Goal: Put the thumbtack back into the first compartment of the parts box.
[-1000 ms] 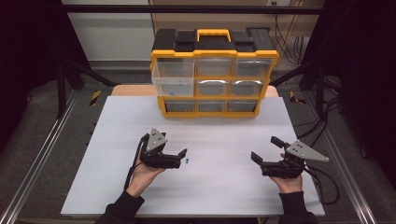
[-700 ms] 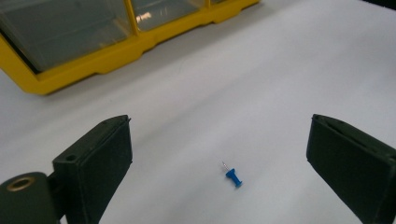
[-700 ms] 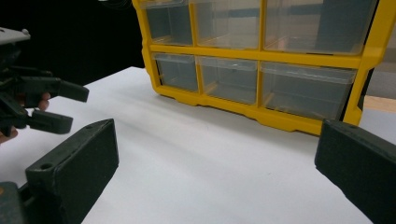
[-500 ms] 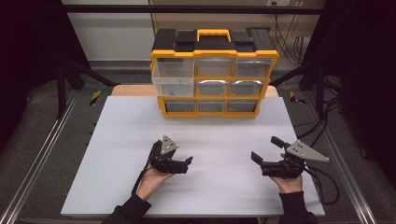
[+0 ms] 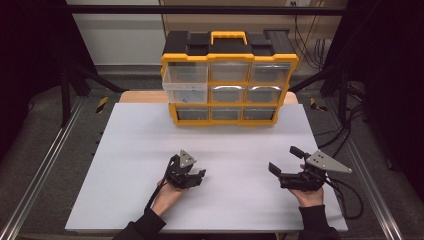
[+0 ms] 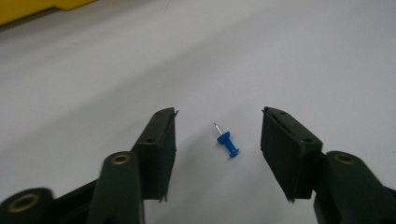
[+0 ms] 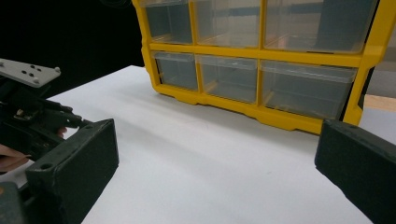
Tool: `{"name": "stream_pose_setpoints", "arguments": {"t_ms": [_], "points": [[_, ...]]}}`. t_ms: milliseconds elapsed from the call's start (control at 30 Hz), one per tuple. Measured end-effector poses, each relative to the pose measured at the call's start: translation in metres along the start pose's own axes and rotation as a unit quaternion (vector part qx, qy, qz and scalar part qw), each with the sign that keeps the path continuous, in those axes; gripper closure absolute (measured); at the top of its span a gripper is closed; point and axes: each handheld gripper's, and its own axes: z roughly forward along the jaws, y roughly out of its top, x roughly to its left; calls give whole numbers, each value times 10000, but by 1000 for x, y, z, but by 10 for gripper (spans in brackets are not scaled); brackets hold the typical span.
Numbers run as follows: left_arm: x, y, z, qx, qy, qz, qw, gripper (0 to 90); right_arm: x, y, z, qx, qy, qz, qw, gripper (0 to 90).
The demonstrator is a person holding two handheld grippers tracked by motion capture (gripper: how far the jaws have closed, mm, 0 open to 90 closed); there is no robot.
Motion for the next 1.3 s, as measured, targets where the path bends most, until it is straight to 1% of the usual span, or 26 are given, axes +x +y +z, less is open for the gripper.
{"name": "stream_pose_setpoints", "arguments": {"t_ms": [33, 67, 167, 333, 600, 633, 800, 1100, 1300], "points": [[-1, 0, 1, 46, -27, -12, 10000, 469, 0, 0, 0, 0, 1, 3, 10000, 6], [-1, 0, 2, 42, -16, 9, 10000, 488, 0, 0, 0, 1, 2, 16, 10000, 6], [-1, 0, 2, 59, -73, -64, 9999, 553, 0, 0, 0, -10, -3, 36, 10000, 5], [-3, 0, 4, 108, -36, -56, 9999, 642, 0, 1, -1, -8, 1, 29, 10000, 6], [-7, -1, 10, 239, 6, -24, 9997, 750, 0, 1, -1, -17, -3, 31, 10000, 6], [-7, -1, 10, 255, 38, 22, 9997, 758, 0, 1, -1, -18, -4, 37, 10000, 6], [-8, -2, 11, 225, 88, 41, 9997, 822, 0, 1, -1, -26, -7, 50, 10000, 6], [-6, -1, 10, 223, -5, 38, 9997, 844, 0, 1, -1, -25, 5, 31, 10000, 6], [-4, 1, 3, 93, -90, 8, 9999, 846, 0, 1, -1, -17, 1, 33, 10000, 6]]}}
